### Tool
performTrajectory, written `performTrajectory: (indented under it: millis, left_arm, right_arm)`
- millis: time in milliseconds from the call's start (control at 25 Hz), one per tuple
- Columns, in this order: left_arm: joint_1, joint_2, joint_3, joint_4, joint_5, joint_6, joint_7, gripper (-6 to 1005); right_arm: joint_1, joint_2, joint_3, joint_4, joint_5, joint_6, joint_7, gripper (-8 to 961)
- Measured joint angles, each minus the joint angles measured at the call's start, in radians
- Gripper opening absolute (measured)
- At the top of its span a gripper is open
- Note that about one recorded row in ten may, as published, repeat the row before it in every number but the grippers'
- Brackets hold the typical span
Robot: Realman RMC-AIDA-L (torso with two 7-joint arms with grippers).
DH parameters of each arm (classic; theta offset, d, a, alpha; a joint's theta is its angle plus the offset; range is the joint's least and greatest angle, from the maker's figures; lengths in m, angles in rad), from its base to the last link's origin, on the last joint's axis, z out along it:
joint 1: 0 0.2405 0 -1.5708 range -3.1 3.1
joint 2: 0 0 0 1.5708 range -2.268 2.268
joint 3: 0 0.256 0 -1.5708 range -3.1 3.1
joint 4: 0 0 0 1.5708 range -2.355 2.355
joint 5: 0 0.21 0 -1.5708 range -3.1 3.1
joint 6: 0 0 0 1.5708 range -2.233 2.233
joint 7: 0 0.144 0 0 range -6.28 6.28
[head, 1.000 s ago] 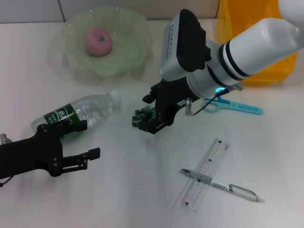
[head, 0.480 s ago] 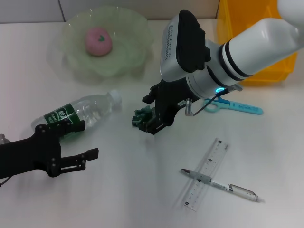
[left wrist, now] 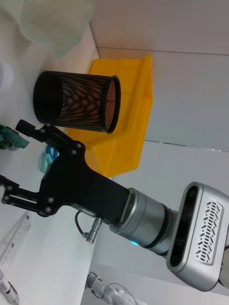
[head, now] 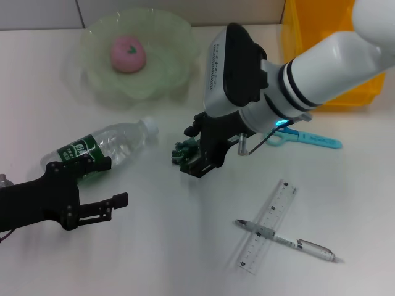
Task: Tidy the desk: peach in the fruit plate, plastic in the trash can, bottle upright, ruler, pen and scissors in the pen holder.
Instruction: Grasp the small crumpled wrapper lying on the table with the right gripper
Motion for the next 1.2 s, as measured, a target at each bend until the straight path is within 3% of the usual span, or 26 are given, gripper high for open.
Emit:
performTrajectory:
  millis: [1200]
  left_arm:
    - [0.0,-0.002,0.0,0.001,0.0,-0.002,0.0,807]
  right_arm:
    - [0.007,0.0,-0.027,0.061,0.078,0.069,0.005,782]
